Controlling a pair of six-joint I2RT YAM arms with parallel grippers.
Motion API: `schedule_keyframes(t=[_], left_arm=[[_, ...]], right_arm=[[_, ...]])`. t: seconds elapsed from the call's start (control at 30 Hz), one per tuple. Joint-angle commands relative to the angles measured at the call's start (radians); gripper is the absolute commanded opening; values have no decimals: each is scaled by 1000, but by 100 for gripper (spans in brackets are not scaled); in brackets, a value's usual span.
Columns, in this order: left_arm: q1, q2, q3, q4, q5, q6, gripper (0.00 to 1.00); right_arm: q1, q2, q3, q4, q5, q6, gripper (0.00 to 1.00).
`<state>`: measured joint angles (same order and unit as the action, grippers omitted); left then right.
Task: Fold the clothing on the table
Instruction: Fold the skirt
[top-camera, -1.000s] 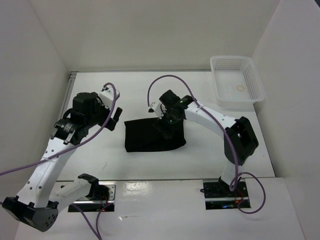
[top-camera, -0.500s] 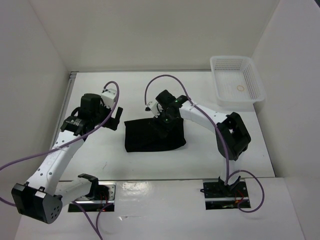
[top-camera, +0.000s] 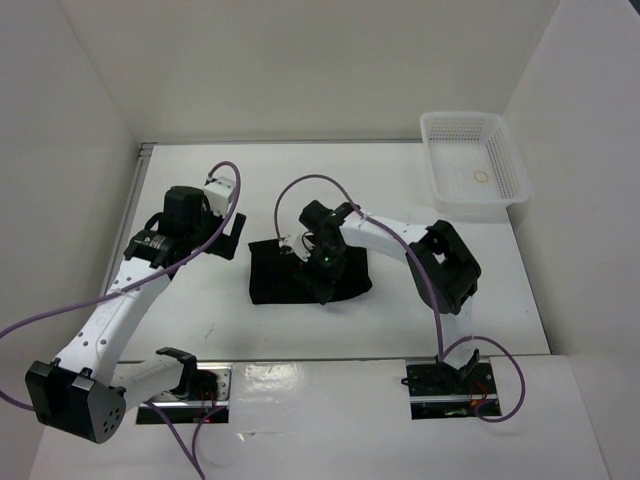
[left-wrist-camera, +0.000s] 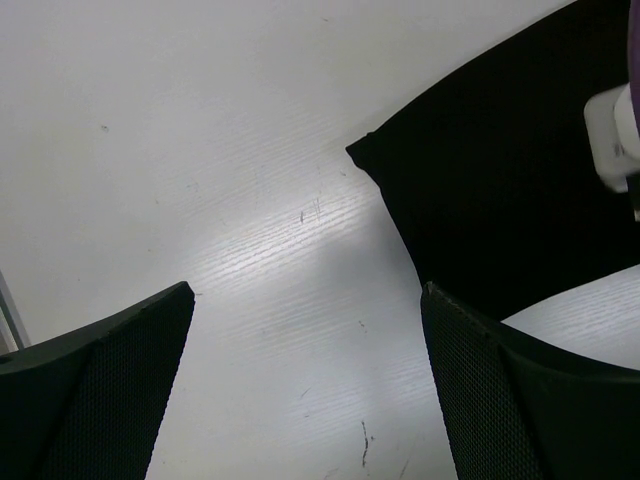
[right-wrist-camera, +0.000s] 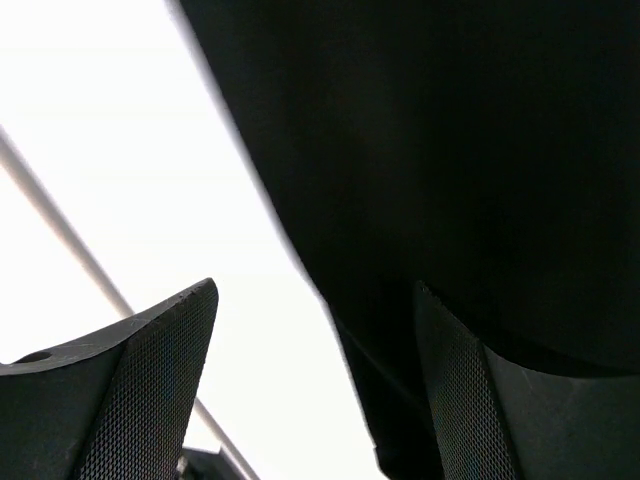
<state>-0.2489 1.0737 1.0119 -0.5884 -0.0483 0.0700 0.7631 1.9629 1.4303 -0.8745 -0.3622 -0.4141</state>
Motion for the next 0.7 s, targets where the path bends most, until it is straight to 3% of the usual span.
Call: schedule_keyframes(t=[0.0, 0.4, 0.67], left_arm=[[3, -1, 2, 35, -9, -29, 100], [3, 17, 2, 35, -9, -29, 100], [3, 17, 2, 35, -68, -42, 100]], right_arm=[[42, -9, 13, -108, -93, -86, 83], [120, -18, 4, -244, -138, -174, 83], [93, -177, 38, 4, 170, 177, 83]])
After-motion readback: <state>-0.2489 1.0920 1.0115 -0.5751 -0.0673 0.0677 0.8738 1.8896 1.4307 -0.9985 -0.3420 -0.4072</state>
